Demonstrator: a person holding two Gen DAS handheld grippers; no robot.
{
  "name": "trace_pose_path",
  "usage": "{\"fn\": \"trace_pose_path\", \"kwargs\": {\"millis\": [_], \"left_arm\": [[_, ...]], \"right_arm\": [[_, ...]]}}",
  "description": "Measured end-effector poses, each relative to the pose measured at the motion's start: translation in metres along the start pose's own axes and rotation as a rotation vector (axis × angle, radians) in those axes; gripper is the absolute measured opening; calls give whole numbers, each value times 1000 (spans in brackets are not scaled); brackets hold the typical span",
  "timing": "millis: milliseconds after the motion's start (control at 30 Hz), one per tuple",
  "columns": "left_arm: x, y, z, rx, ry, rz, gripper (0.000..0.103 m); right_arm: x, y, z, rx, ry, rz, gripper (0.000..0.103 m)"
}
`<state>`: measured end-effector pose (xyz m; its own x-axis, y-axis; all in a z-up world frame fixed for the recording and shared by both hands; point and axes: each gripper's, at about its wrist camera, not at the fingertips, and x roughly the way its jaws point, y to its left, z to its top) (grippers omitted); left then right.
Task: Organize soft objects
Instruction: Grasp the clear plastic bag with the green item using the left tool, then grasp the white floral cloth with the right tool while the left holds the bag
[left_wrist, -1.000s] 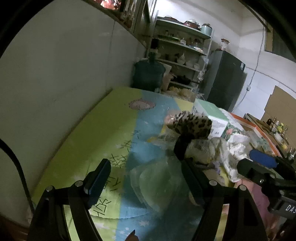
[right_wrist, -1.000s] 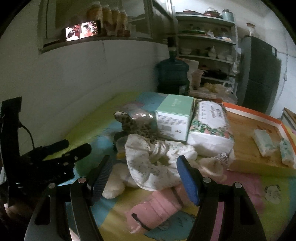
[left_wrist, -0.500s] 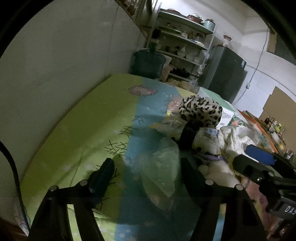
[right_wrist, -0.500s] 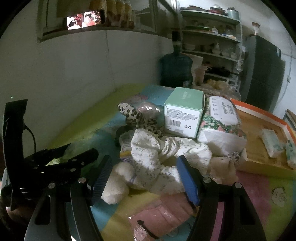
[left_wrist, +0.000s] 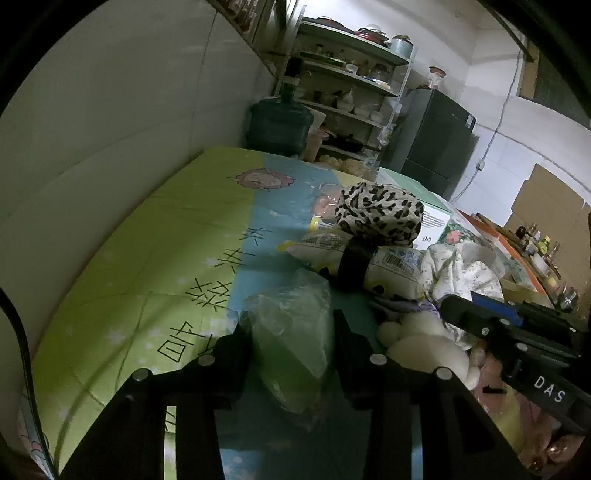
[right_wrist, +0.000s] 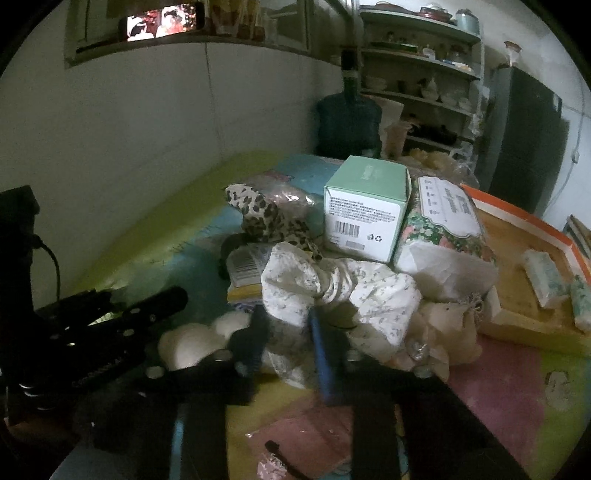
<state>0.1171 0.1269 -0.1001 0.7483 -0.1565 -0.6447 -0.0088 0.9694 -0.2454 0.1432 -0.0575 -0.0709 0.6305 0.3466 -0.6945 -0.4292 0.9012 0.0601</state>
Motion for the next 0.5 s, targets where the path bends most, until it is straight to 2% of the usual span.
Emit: {"fn": "trace_pose_path", "kwargs": {"millis": [200,500], "left_arm": [[1,0,1,7,-3,5,40],[3,1,3,-2,-5,17,38]], "right_arm": [[-4,0,-1,1,-18,0,13],[-16,0,-3,-1,-48,0,12]]}}
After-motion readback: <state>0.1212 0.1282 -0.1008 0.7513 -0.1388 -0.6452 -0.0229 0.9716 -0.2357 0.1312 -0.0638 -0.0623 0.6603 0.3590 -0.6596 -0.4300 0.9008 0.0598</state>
